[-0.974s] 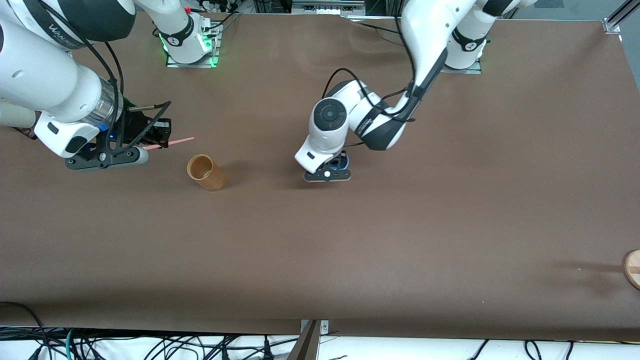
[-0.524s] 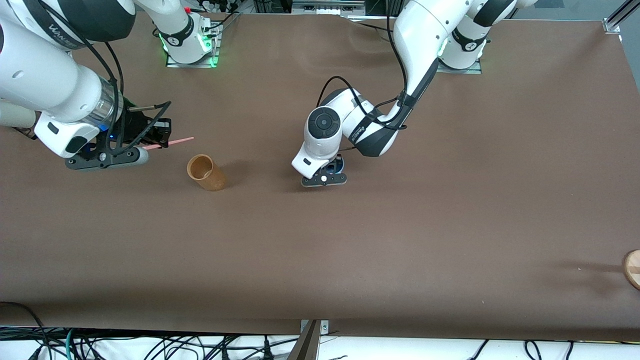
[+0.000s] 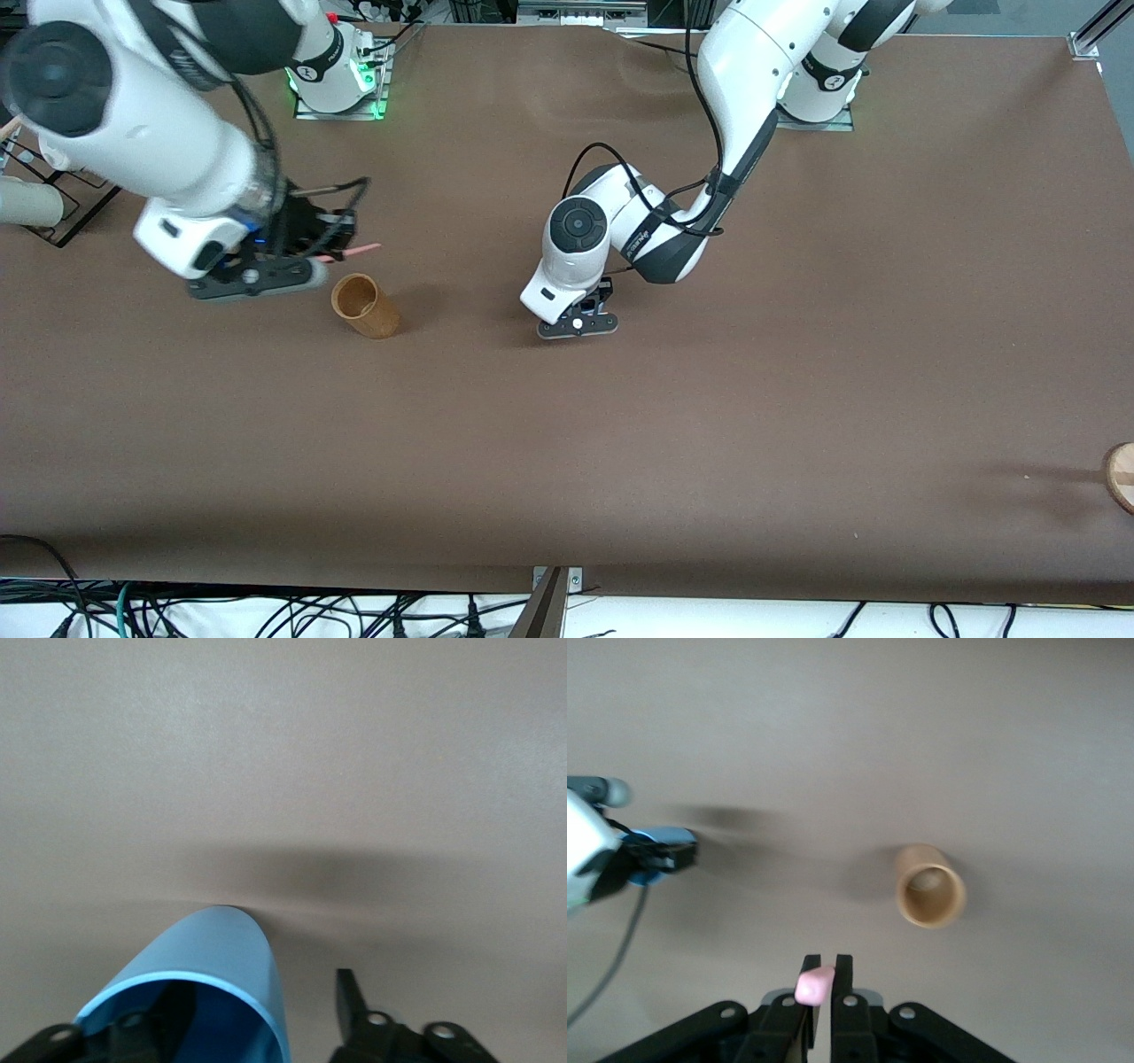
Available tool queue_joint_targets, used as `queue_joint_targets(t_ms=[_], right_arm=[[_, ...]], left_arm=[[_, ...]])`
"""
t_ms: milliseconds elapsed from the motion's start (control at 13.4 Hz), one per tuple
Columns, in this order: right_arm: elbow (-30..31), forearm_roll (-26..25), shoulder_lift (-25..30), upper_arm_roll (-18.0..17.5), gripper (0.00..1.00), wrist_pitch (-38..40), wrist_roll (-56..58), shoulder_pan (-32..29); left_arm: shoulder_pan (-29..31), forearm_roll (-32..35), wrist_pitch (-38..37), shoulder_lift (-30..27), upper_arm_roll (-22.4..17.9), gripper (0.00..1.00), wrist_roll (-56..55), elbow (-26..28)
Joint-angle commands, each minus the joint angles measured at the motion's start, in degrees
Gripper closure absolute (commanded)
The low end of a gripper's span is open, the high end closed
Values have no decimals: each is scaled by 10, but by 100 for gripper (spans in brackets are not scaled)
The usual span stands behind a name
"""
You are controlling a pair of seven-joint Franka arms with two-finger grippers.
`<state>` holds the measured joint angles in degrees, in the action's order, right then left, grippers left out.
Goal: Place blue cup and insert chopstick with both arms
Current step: 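Move the chopstick toward the blue cup while the left gripper releases it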
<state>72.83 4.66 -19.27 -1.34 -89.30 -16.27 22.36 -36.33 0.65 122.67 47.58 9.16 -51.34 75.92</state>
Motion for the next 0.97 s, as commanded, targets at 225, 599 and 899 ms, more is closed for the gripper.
queue_joint_targets(t_ms=[225,599,899], right_arm=[[-7,1,-38,1,100,-104,-74,72],[-7,3,-44,0,100,-131,-114,94],[-7,4,-65,0,100,-186,-177,117]], left_arm=[[11,-71,-56,-27,-5,0,5,-31],[70,-78,-132,-93,-15,0,161,-27],[163,-71,-200,-163,-47,0,306,-17]])
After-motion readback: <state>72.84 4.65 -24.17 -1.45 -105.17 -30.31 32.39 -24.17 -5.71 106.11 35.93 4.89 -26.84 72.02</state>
